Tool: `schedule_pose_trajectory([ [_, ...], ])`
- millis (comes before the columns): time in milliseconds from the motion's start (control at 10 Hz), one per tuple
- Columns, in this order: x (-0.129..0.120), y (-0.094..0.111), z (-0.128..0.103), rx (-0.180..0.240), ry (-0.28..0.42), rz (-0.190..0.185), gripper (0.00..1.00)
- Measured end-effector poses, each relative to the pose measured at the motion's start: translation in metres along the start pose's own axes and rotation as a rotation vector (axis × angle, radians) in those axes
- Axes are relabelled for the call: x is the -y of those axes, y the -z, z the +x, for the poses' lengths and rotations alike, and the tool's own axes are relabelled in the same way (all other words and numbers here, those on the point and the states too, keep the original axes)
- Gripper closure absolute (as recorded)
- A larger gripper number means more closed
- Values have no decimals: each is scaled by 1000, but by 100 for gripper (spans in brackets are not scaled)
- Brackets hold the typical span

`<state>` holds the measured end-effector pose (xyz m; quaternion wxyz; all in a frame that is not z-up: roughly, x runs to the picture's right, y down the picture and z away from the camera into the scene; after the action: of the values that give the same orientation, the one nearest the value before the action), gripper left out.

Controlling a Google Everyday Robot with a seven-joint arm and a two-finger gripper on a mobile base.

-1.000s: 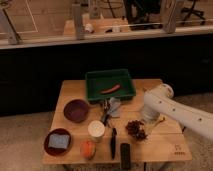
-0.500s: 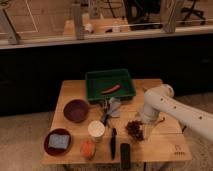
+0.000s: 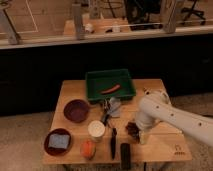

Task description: Place grapes in metal cup

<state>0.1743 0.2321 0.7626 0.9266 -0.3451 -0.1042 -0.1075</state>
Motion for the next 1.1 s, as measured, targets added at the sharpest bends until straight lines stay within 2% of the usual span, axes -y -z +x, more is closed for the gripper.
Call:
schedule_pose_trajectory([
  [300,7,-4,-4,3,15,39,20],
  [700,10,-26,-2,-20,38,46,22],
  [1000,12,-38,-2,-21,60,54,48],
  [1100,12,-39,-2,-25,66,57,60],
])
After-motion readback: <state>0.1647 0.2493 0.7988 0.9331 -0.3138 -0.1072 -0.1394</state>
